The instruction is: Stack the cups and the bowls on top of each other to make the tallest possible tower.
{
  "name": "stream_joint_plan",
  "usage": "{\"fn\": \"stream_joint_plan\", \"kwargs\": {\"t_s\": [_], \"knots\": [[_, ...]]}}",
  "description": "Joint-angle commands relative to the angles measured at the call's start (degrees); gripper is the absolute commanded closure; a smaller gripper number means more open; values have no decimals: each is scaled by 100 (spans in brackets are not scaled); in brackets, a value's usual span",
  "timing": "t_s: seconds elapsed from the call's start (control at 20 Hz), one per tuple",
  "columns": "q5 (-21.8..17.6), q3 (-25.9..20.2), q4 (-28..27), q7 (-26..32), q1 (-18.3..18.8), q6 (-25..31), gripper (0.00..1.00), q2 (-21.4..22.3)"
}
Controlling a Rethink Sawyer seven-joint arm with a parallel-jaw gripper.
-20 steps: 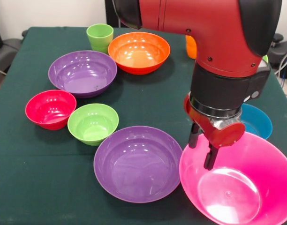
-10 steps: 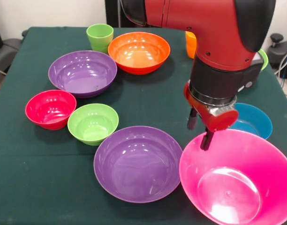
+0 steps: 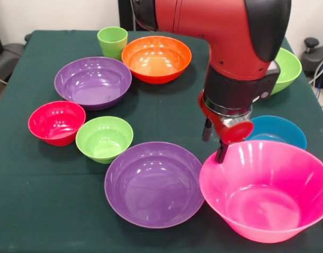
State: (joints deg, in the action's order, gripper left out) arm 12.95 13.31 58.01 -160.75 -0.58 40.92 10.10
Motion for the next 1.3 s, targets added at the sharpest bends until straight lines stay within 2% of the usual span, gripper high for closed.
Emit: {"fn": "stream_joint_plan", "kwargs": {"t_s": [0.05, 0.75, 0.95, 1.3], "knots": [[-299, -674, 236, 317, 61, -388, 0, -551], [-264, -900, -41, 619, 175, -437, 0, -603], [-251, -1060, -216, 750, 262, -516, 0, -733], [-335, -1362, -175, 1089, 410, -495, 0, -614]]}}
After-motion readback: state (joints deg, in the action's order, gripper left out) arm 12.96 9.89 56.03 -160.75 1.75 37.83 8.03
